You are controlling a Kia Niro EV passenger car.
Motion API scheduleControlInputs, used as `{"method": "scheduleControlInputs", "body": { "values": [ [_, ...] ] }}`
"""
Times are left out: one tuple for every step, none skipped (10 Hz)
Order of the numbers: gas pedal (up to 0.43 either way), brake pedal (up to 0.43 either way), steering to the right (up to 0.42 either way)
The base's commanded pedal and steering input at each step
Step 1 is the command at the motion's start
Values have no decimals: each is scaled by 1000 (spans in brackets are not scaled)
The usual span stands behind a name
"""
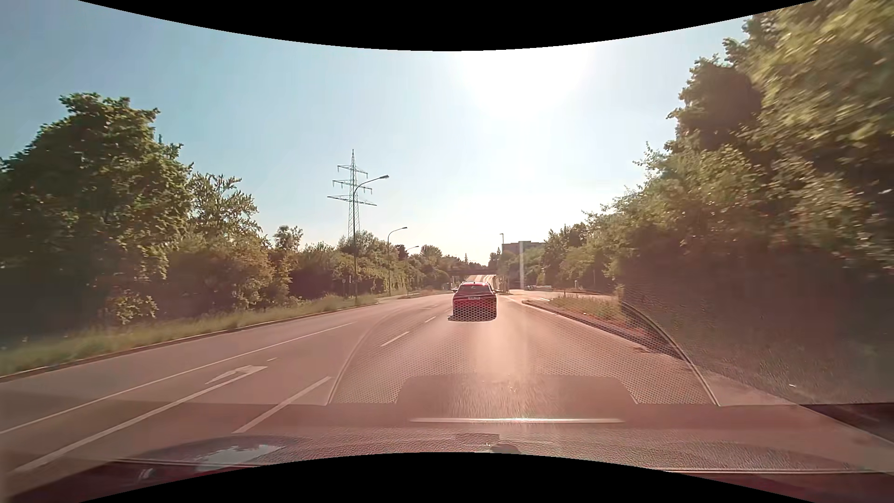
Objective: Follow the waypoints while adhering to traffic rules and regulations
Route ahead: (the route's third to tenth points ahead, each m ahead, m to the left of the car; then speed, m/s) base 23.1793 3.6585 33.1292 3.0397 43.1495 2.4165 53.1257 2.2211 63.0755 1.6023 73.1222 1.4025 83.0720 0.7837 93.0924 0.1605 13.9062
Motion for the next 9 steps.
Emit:
{"method": "scheduleControlInputs", "body": {
  "values": [
    [110, 6, 4],
    [98, 6, 7],
    [87, 6, 8],
    [87, 6, 8],
    [79, 6, 8],
    [79, 6, 8],
    [79, 6, 8],
    [79, 6, 8],
    [79, 6, 8]
  ]
}}
